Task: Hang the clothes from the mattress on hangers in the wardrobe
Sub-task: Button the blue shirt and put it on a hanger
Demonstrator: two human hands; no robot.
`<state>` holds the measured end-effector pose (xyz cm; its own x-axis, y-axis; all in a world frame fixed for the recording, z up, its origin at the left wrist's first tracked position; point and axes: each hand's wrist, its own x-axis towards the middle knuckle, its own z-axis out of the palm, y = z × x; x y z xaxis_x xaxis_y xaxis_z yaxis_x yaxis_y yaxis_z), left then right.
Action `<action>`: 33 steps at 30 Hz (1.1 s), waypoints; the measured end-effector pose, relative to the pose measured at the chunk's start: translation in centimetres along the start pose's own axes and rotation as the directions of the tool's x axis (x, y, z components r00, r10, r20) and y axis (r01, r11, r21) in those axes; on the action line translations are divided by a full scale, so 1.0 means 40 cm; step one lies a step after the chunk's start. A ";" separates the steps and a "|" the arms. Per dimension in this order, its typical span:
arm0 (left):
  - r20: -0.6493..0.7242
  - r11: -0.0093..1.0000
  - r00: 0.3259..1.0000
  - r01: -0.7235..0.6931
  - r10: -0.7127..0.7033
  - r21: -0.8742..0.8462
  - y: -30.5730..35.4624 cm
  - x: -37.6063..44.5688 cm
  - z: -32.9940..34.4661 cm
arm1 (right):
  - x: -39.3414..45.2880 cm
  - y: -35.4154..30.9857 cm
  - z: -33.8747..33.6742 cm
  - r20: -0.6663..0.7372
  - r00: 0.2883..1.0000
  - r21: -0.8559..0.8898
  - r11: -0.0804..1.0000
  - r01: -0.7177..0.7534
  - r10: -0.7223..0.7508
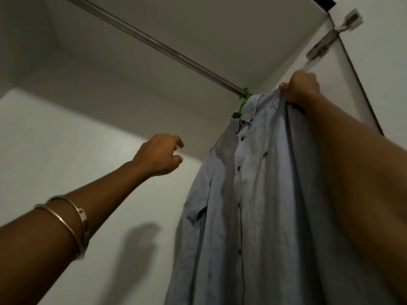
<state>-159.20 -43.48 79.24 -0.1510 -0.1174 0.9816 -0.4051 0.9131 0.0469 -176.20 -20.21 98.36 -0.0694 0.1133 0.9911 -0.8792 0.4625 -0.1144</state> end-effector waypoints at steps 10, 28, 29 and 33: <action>0.035 0.998 0.999 -0.018 0.019 -0.053 0.032 -0.027 0.034 | -0.021 0.015 -0.030 0.101 0.995 -0.021 1.000 0.019 -0.017; 0.316 0.975 0.939 -0.069 0.135 -0.213 0.038 -0.302 -0.166 | -0.558 -0.081 -0.329 0.228 0.957 -0.465 0.843 0.268 -0.179; 0.325 0.959 0.933 -0.058 0.151 -0.277 0.053 -0.330 -0.173 | -0.614 -0.098 -0.349 0.237 0.960 -0.416 0.877 0.241 -0.151; 0.351 0.841 0.916 0.027 0.196 -0.541 0.154 -0.483 -0.198 | -0.833 -0.140 -0.474 0.292 0.954 -0.214 0.977 -0.012 0.076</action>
<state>-151.63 -32.50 62.04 -0.5344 -0.0655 0.8427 0.1430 0.9756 0.1665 -160.01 -9.90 64.68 -0.2702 -0.1135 0.9561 -0.7573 0.6383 -0.1382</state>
